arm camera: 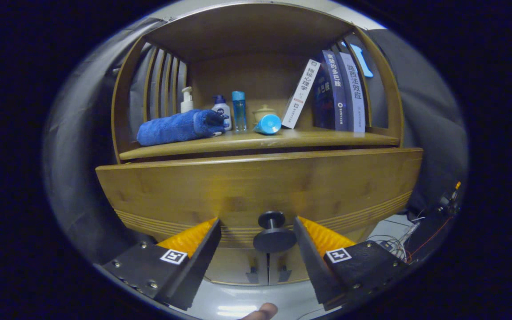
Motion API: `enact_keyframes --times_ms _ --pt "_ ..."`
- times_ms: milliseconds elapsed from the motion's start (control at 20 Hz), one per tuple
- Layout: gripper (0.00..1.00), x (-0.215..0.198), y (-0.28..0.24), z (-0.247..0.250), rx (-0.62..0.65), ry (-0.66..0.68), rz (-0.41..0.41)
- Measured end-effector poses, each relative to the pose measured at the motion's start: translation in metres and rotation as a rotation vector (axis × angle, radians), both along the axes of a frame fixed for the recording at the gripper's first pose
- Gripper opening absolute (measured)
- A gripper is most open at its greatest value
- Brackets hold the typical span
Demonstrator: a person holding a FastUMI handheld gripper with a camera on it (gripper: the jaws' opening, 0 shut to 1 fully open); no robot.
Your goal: Pull open the drawer, take out the items inside it, and place them on the countertop above the cabinet.
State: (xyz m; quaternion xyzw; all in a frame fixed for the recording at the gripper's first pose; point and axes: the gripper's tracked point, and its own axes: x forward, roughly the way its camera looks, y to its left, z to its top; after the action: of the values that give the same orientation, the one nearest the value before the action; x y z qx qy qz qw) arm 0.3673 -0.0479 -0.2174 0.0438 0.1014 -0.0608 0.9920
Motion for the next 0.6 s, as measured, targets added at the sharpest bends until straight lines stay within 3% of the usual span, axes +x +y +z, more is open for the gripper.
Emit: enact_keyframes --times_ms 600 --pt "0.98 0.035 -0.004 -0.003 -0.007 0.041 -0.001"
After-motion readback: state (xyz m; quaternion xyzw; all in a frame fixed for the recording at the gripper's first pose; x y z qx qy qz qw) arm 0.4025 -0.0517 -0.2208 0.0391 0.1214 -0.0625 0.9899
